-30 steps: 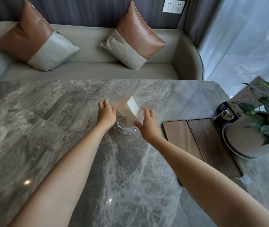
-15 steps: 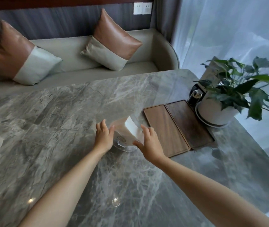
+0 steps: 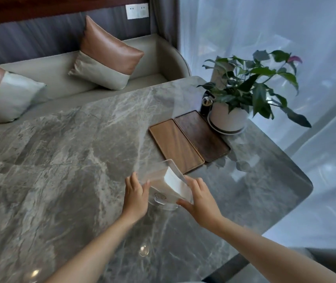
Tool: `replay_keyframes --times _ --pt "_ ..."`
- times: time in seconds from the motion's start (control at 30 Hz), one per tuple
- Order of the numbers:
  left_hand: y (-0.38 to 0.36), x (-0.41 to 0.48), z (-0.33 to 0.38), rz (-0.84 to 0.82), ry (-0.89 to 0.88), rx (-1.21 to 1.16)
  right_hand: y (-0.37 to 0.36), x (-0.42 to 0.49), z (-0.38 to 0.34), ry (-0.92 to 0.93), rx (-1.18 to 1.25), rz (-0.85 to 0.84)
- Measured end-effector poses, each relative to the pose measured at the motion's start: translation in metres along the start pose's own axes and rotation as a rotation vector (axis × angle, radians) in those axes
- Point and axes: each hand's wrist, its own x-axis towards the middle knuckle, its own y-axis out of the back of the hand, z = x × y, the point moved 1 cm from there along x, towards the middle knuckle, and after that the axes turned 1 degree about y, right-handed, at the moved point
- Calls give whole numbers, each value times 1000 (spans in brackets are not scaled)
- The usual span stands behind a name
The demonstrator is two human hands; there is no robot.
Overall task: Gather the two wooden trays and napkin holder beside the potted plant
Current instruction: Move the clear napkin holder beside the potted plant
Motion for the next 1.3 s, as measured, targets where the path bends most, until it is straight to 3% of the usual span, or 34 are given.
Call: replay_keyframes --times 0.43,0.83,1.3 --pt "-93 -14 79 -183 -184 79 66 -57 84 -203 -33 118" --pt "-183 18 172 -361 -372 132 135 -66 150 -420 -49 347" --pt "-258 56 254 -512 -401 151 191 -42 204 -669 -56 458"
